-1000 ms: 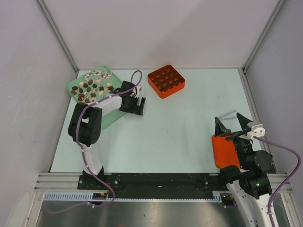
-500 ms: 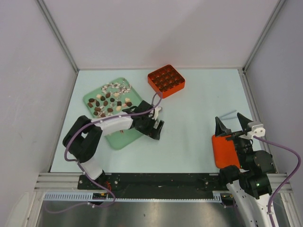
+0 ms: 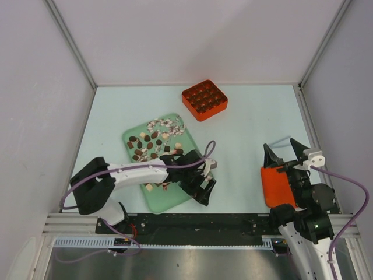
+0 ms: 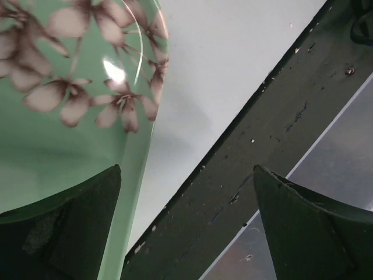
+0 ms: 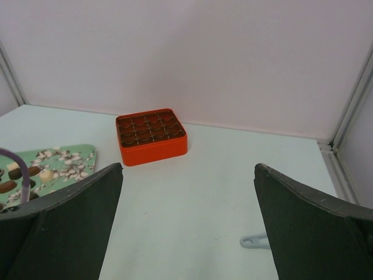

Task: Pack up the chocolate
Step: Move the plate to the center of the board.

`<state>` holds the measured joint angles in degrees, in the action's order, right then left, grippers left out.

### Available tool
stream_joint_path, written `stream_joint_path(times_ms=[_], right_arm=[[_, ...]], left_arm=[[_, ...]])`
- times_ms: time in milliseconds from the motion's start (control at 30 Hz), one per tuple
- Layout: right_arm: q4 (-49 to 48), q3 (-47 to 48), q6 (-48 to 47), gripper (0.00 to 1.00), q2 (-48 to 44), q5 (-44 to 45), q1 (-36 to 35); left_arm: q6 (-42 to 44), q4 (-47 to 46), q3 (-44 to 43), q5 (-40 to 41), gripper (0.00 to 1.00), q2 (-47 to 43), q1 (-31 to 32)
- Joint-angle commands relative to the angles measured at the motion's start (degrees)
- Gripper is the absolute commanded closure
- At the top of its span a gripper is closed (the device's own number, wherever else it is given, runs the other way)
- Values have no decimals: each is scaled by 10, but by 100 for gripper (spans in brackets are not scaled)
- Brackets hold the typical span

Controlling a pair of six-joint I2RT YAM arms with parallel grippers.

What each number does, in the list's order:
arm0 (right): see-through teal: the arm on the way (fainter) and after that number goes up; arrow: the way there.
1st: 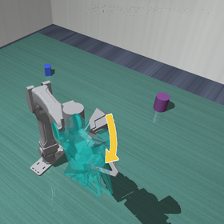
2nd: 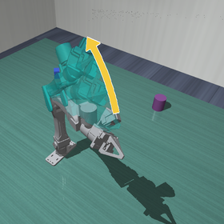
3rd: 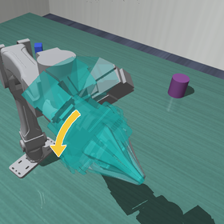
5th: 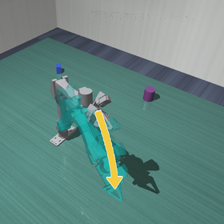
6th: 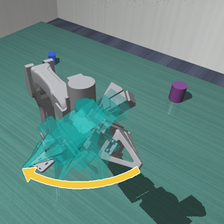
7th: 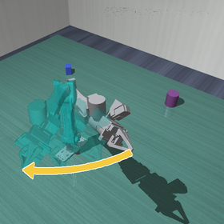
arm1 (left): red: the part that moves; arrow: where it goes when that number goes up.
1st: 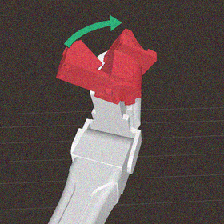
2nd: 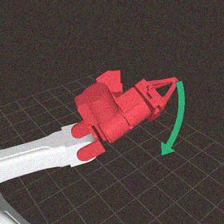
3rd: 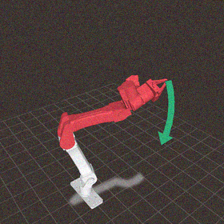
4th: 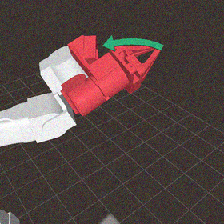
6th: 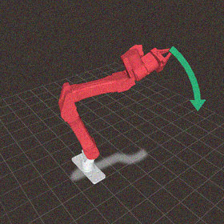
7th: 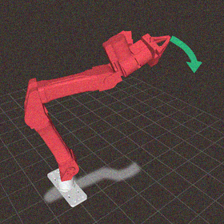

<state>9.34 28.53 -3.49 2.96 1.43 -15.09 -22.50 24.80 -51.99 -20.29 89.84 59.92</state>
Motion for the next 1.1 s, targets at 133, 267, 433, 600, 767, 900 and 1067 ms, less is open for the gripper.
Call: stream_joint_path(times_ms=[133,267,433,600,767,900,1067], right_arm=[[-3,74,65,0,192,-92,9],[7,138,100,0,348,-109,6],[1,239,111,0,587,-100,4],[-68,332,106,0,745,-104,-2],[-168,390,68,0,894,-132,-7],[-205,470,37,0,1009,-179,-20],[-214,587,-18,0,1141,-196,-38]], left_arm=[[20,52,-68,78,0,-129,-95],[56,70,-67,99,0,-195,-191],[106,82,-54,104,0,-289,-335],[111,32,8,161,0,-366,-416],[120,16,49,277,0,-375,-416],[133,24,44,309,0,-366,-416],[137,26,46,327,0,-354,-416]])
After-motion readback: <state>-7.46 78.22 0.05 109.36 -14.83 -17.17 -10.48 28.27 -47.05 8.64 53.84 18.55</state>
